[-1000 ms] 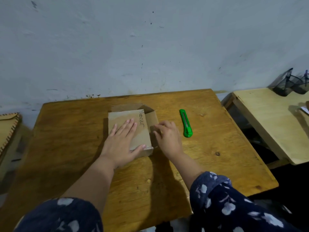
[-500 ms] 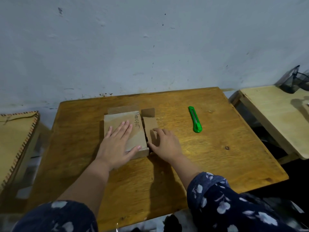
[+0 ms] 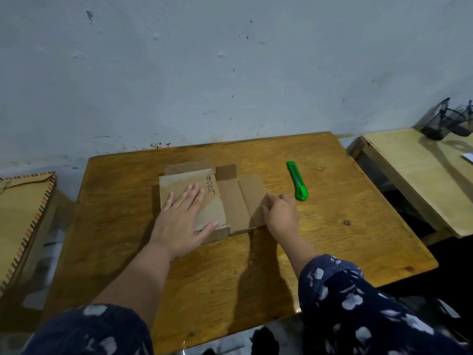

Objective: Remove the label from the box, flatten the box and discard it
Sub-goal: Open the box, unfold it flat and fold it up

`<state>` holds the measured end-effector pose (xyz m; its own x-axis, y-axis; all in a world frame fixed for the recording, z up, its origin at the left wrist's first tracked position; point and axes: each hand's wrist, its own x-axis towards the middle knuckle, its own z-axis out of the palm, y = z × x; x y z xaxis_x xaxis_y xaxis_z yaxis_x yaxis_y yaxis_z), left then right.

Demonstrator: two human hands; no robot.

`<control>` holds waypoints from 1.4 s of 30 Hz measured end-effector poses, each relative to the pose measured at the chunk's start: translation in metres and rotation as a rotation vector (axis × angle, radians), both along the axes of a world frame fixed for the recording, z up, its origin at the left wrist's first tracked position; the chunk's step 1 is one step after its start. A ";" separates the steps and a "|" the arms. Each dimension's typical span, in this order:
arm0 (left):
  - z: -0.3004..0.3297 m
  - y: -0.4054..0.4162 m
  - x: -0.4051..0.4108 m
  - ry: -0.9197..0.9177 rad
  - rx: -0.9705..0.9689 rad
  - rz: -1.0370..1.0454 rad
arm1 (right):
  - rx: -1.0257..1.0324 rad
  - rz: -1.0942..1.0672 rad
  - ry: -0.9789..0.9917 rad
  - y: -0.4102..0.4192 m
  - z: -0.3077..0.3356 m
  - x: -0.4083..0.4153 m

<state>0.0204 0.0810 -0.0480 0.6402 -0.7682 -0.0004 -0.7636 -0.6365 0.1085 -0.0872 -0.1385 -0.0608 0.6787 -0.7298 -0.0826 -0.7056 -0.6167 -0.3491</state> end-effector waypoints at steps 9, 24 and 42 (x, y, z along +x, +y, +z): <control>0.003 0.000 0.000 0.001 -0.002 0.015 | -0.156 0.143 0.040 0.000 0.018 0.039; 0.010 0.001 0.008 0.035 0.016 -0.024 | 0.123 0.207 -0.138 -0.009 0.033 0.105; 0.007 -0.011 -0.024 0.399 -0.451 0.347 | 0.432 -0.291 -0.404 0.009 0.000 -0.046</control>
